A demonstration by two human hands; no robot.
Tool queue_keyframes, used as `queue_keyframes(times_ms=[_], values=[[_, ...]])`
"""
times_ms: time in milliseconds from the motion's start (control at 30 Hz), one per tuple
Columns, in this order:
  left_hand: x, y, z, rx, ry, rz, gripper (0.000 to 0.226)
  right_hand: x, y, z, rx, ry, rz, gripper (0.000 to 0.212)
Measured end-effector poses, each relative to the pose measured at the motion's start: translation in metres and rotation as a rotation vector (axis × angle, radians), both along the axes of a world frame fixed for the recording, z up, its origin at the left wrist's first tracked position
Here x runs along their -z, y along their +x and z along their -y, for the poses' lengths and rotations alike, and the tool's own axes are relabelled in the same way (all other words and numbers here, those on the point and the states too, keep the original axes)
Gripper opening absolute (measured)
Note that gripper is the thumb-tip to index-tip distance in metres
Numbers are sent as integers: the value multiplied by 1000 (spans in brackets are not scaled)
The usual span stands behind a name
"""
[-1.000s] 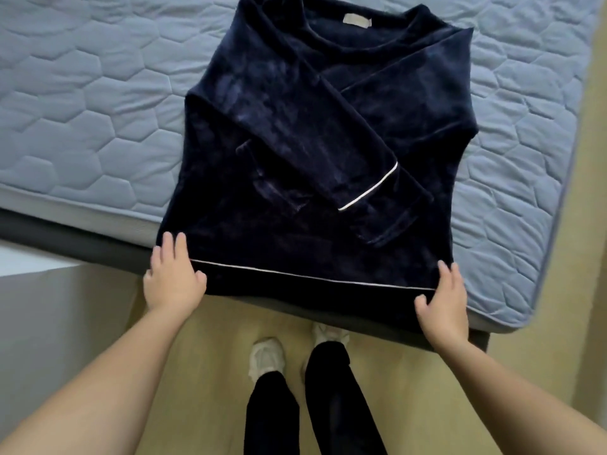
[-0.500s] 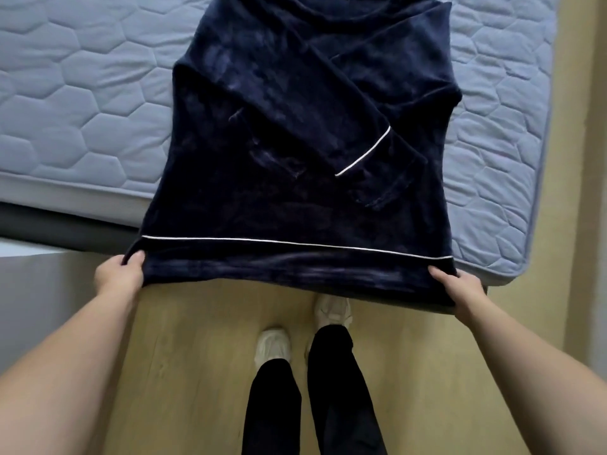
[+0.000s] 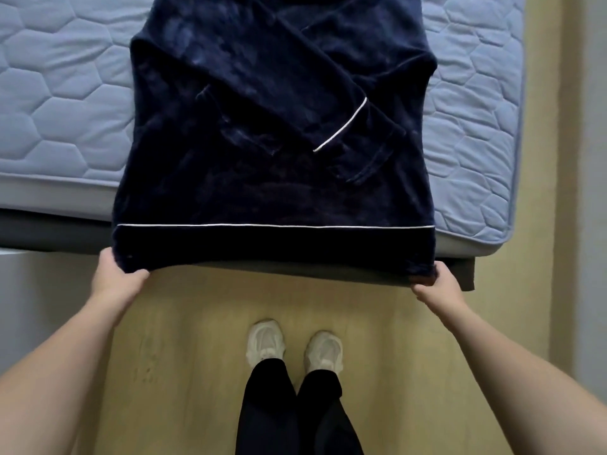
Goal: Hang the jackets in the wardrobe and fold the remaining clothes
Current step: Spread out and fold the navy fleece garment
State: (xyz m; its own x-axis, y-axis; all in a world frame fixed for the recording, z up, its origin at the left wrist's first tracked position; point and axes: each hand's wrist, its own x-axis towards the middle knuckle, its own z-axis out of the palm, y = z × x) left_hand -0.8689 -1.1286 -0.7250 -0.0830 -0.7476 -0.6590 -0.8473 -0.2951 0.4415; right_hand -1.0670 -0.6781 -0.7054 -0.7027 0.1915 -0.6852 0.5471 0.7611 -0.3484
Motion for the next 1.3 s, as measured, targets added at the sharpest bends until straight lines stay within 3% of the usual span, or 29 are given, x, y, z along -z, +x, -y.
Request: queue_keyframes(times_ms=[67,133,267,433,533,633,733,800,833,933,967,1067,1167,1233,1300], values=[[4,8,0,154,-114,65,47,3,5,-3,-62,81,-114,31],[11,14,5,229,-200,36,45,10,9,-2,-4,15,-212,28],[22,18,7,216,-274,-17,23,21,13,19,128,-69,-383,17],[26,43,28,149,-331,7,30,23,8,6,186,154,-409,34],[58,68,60,89,-221,69,34,20,1,-14,129,221,-300,35],[40,49,51,-157,-61,-124,41,15,-2,-10,214,-27,-139,36],[3,20,22,-562,249,-440,32,5,0,-4,535,-456,104,38],[-8,14,13,-661,408,-591,63,0,7,-2,683,-611,191,20],[-11,13,12,-650,421,-626,72,-2,8,2,718,-638,198,8],[-5,5,3,-566,371,-550,36,4,6,17,757,-569,157,38],[-1,4,1,-545,318,-507,34,6,5,21,779,-550,111,40],[1,10,0,-562,189,-444,35,8,6,20,879,-519,-28,37],[-14,26,-5,-550,191,-451,12,-4,18,8,886,-551,-72,33],[-29,44,-13,-547,198,-455,14,-18,30,-4,864,-570,-71,30],[-50,62,-24,-559,203,-447,30,-40,47,-17,860,-589,-47,31]])
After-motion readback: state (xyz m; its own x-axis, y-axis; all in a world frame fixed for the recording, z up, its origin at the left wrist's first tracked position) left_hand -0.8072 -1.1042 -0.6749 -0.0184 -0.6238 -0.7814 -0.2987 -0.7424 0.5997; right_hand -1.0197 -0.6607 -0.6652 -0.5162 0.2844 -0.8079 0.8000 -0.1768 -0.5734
